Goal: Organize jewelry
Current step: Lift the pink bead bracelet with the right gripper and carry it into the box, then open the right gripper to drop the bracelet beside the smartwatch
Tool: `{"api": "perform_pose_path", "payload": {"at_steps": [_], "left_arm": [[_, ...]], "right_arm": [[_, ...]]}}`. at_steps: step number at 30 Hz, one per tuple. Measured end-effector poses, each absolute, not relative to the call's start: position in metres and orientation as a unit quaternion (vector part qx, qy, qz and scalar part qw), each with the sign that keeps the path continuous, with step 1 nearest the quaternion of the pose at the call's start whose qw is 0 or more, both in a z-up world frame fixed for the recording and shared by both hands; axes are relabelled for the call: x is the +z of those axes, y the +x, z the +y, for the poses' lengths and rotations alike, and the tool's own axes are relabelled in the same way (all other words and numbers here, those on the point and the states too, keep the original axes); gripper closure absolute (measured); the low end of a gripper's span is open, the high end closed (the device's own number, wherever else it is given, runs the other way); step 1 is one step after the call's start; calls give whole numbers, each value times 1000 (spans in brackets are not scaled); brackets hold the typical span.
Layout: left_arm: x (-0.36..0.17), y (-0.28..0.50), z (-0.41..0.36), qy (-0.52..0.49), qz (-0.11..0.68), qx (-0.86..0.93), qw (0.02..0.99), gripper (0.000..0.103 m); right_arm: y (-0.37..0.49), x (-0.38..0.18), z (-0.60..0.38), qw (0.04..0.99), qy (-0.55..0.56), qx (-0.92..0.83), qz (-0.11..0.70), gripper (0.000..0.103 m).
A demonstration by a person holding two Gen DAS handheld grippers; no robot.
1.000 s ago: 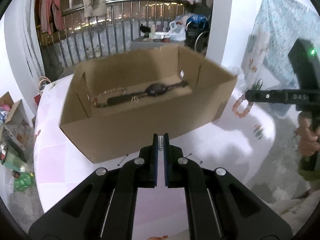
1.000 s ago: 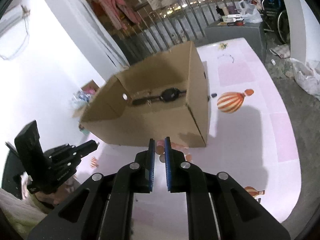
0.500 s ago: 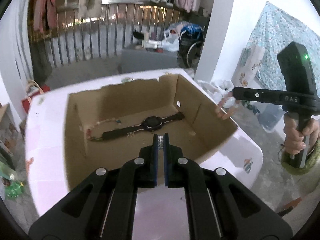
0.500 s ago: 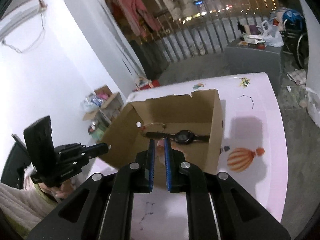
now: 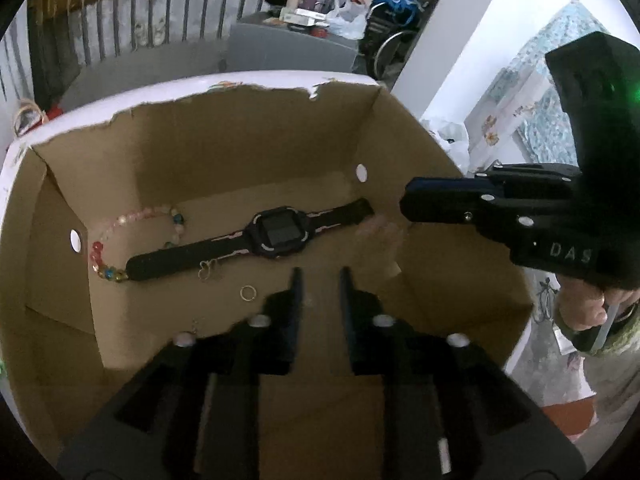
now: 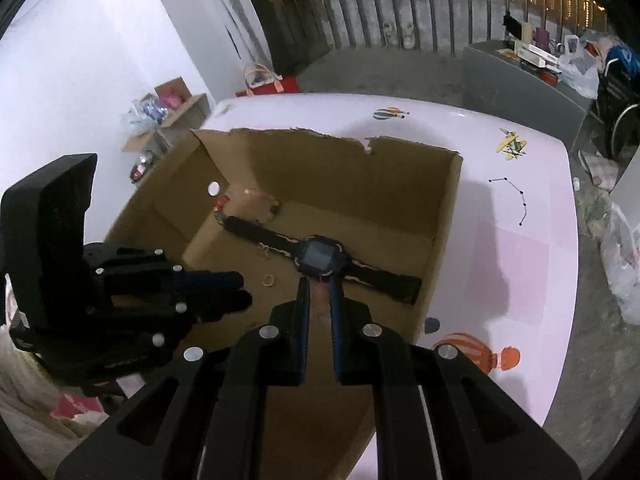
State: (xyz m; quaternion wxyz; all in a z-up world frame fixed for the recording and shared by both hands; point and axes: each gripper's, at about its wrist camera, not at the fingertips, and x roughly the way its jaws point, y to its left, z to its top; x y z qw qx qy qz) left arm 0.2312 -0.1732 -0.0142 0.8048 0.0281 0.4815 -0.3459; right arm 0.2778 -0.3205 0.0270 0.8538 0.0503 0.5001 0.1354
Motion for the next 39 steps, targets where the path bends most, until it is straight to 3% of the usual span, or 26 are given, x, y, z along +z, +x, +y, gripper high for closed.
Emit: {"api": "perform_pose_path", "payload": {"at_steps": [12, 13, 19, 21, 23, 33, 39], "left_arm": [[23, 225, -128, -17, 423, -331, 844, 71], [30, 222, -121, -17, 411, -327, 851, 70], [67, 206, -69, -19, 363, -257, 896, 41], [67, 204, -52, -20, 362, -224, 905, 30], [58, 205, -35, -31, 376, -202, 904, 27], [-7, 213, -25, -96, 481, -198, 849, 24], [-13, 210, -32, -99, 483, -187, 849, 22]], "right_arm": [[258, 52, -358, 883, 111, 106, 444, 92], [254, 56, -362, 886, 117, 100, 437, 87], [226, 64, -388, 898, 169, 49, 404, 64], [220, 54, -395, 886, 201, 48, 414, 62], [217, 42, -397, 874, 227, 55, 425, 60], [222, -12, -367, 813, 249, 69, 521, 57], [221, -5, -349, 818, 208, 45, 534, 57]]}}
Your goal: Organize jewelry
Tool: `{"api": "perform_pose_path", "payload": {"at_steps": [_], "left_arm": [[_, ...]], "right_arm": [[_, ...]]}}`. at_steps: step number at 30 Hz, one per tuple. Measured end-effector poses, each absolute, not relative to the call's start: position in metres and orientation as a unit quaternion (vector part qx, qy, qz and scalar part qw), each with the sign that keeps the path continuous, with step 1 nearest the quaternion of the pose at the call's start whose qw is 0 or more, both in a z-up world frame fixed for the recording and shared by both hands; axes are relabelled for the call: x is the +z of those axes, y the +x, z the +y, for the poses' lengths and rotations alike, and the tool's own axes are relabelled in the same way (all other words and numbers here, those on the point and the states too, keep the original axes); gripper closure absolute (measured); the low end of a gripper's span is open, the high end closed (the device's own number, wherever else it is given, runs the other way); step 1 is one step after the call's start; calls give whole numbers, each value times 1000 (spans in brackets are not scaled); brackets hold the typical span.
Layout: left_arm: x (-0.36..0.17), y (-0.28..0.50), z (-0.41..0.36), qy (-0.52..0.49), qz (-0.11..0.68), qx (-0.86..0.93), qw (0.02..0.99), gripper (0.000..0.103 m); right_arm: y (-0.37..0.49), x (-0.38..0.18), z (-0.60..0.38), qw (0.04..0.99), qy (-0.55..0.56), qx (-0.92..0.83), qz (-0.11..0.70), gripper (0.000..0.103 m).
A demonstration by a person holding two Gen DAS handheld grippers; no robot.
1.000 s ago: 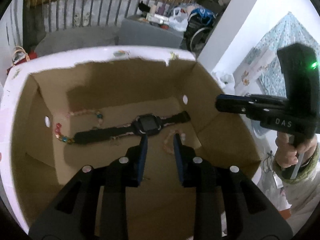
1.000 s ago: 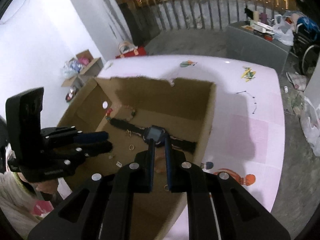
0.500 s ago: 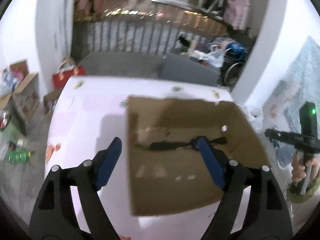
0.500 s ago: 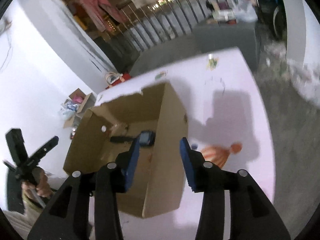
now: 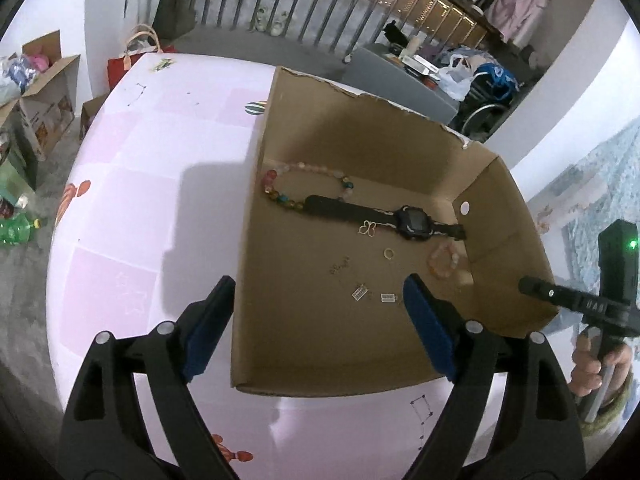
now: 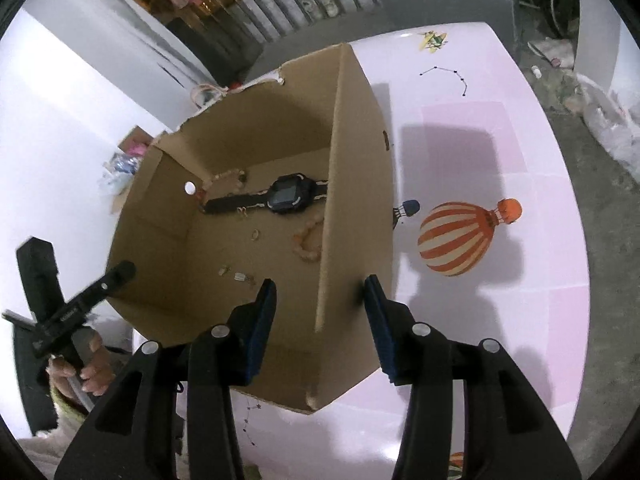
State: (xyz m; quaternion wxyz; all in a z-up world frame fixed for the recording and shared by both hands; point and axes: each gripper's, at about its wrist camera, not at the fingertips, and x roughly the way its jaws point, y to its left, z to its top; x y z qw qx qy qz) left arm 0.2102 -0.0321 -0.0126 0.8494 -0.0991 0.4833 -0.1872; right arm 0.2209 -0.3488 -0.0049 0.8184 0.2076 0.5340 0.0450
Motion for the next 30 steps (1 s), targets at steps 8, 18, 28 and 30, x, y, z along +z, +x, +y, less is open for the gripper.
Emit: {"api": "perform_pose_path", "payload": {"at_steps": [8, 18, 28, 30], "left_arm": [[2, 206, -33, -102, 475, -177, 856, 22], [7, 149, -20, -102, 473, -186, 855, 22], [-1, 116, -10, -106, 467, -181, 859, 22], [-7, 115, -10, -106, 469, -178, 859, 22]], "right_arm": [[220, 10, -343, 821, 192, 29, 537, 57], [167, 13, -340, 823, 219, 36, 523, 58], [129, 5, -329, 828, 226, 34, 513, 57], [124, 2, -326, 829, 223, 28, 512, 57]]}}
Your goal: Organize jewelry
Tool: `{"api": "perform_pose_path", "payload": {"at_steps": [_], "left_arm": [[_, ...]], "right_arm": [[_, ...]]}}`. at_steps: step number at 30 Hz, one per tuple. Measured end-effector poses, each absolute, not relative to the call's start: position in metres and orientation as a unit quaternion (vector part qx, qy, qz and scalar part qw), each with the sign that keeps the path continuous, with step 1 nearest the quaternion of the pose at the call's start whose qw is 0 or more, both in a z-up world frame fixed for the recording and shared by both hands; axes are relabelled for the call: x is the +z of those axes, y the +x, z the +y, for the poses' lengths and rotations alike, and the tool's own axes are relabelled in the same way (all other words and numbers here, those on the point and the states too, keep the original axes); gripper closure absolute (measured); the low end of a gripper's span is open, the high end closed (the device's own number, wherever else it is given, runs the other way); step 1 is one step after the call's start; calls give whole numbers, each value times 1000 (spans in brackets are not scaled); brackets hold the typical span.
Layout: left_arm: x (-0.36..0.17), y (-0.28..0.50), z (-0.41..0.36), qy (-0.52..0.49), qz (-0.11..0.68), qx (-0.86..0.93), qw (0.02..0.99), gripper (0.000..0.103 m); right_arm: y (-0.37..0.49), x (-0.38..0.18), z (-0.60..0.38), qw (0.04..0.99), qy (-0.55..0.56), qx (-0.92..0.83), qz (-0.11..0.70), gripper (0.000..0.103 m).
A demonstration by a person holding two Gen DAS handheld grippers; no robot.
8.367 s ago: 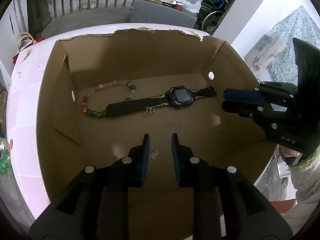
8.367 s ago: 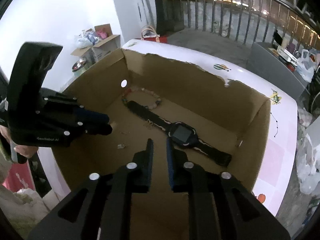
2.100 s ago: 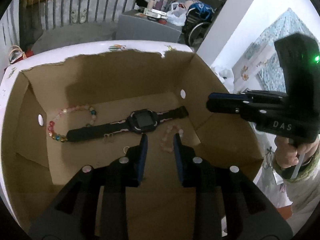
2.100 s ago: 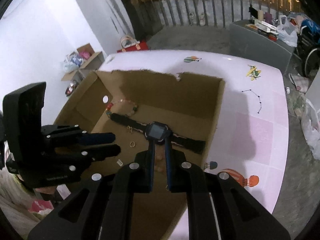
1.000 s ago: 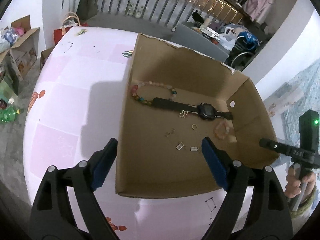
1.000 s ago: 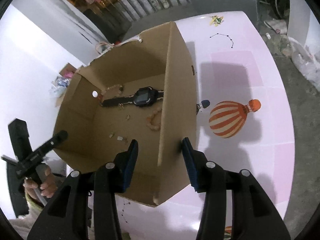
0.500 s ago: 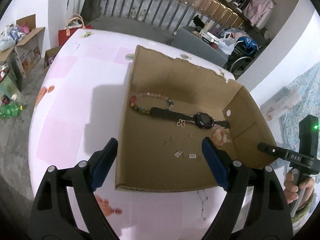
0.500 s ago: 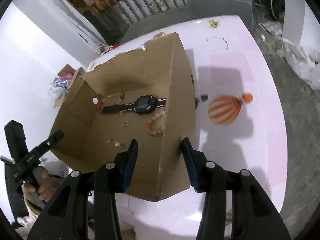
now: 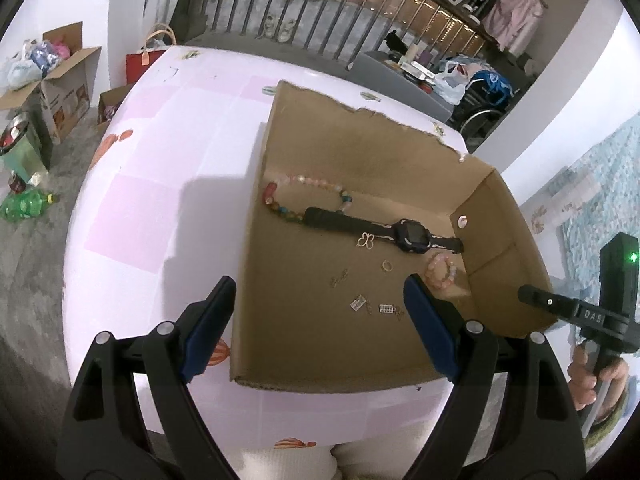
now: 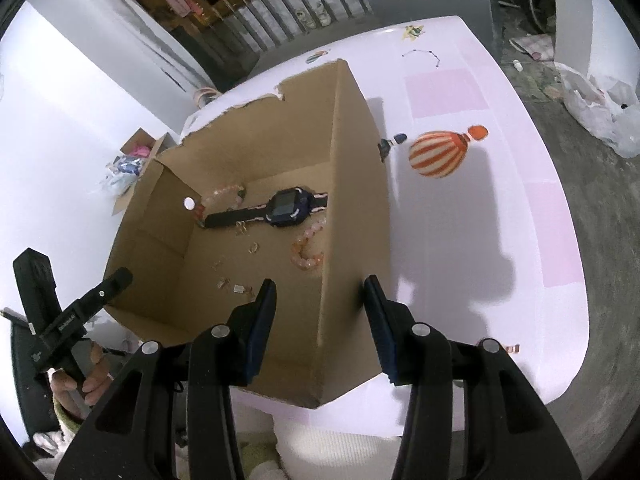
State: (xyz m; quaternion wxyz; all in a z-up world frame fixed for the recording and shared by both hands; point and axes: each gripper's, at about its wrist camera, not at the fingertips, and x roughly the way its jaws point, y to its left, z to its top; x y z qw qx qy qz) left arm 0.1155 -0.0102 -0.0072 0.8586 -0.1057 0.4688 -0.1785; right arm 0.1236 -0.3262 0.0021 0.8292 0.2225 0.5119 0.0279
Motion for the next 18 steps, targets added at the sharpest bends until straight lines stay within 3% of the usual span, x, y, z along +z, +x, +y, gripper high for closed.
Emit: {"api": "perform_pose_path", "payload": {"at_steps": [10, 18], "left_arm": [[9, 87, -7, -73, 406, -167, 896, 21], [38, 40, 1, -29, 337, -121, 933, 13]], "right_arm": [[95, 12, -319, 864, 219, 6, 454, 56], [54, 44, -286, 918, 128, -42, 374, 34]]}}
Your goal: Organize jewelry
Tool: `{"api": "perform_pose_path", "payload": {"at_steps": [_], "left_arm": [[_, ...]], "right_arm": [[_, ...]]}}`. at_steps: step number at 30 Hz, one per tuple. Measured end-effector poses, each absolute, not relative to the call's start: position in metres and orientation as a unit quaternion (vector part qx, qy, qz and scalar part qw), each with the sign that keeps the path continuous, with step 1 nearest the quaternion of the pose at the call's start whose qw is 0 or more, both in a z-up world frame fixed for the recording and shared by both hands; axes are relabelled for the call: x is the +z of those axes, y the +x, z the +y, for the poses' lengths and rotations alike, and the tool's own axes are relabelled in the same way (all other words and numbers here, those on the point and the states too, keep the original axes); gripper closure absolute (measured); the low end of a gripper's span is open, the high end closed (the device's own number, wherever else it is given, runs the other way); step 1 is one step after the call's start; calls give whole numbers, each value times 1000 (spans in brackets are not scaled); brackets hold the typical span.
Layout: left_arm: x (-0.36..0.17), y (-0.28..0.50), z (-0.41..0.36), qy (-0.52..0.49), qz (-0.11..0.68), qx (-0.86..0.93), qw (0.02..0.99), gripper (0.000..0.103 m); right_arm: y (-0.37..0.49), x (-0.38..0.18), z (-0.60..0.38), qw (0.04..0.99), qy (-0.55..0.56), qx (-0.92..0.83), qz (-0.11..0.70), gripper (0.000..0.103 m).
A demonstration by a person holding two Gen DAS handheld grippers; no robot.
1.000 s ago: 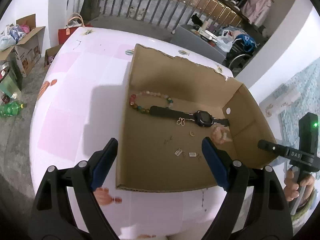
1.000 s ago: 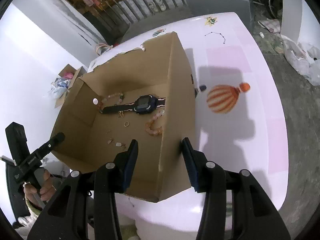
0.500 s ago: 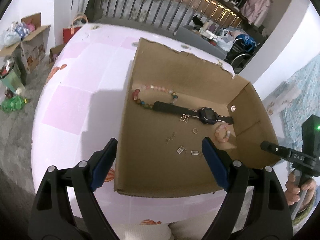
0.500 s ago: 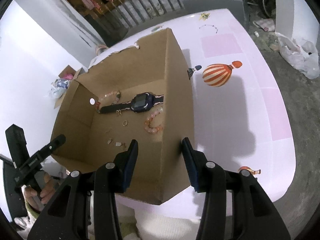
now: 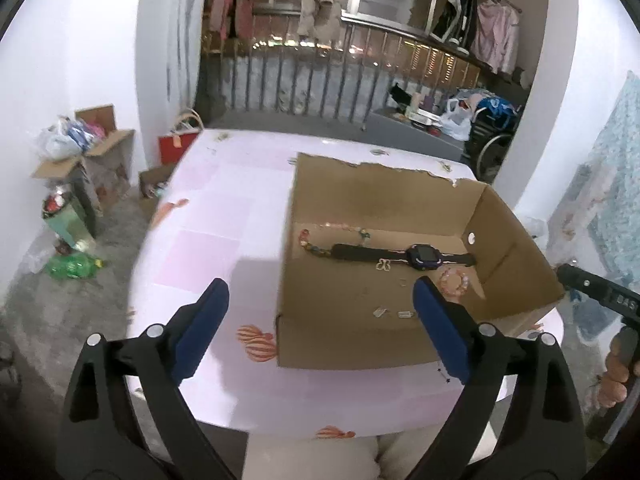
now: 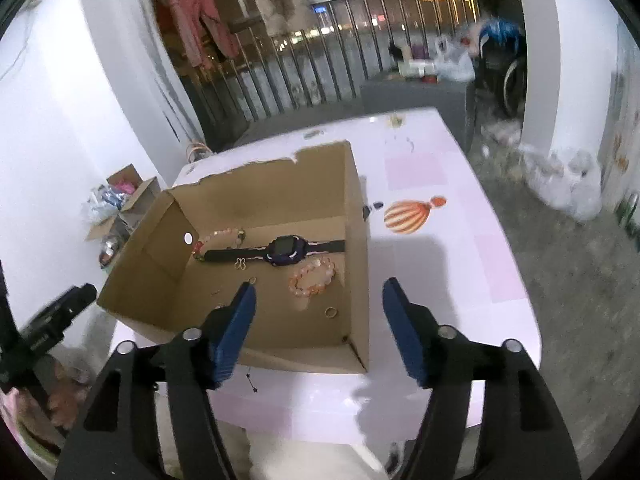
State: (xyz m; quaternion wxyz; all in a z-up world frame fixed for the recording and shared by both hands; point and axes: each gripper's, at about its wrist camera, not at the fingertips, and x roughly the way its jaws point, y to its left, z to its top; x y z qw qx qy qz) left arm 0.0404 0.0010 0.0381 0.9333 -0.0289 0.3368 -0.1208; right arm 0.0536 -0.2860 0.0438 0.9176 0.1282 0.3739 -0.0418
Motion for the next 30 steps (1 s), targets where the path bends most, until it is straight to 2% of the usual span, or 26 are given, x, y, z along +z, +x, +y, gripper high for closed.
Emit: {"api": "perform_pose_path", "payload": {"at_steps": [4, 9, 19, 25, 30], "left_arm": [[41, 25, 4, -26, 324, -99, 941, 9], [37, 3, 0, -13, 291, -55, 955, 8], [11, -8, -12, 4, 344, -57, 937, 8], [14, -12, -18, 41, 324, -56, 943, 8], [15, -16, -9, 12, 312, -57, 948, 8]], "right_arm": [[38, 53, -268, 934, 100, -64, 337, 18], [16, 52, -242, 953, 62, -104, 276, 8], [-3, 45, -213, 955, 17, -130, 265, 7], [-5, 43, -212, 952, 26, -134, 274, 6], [-11, 40, -213, 951, 39, -144, 272, 6]]}}
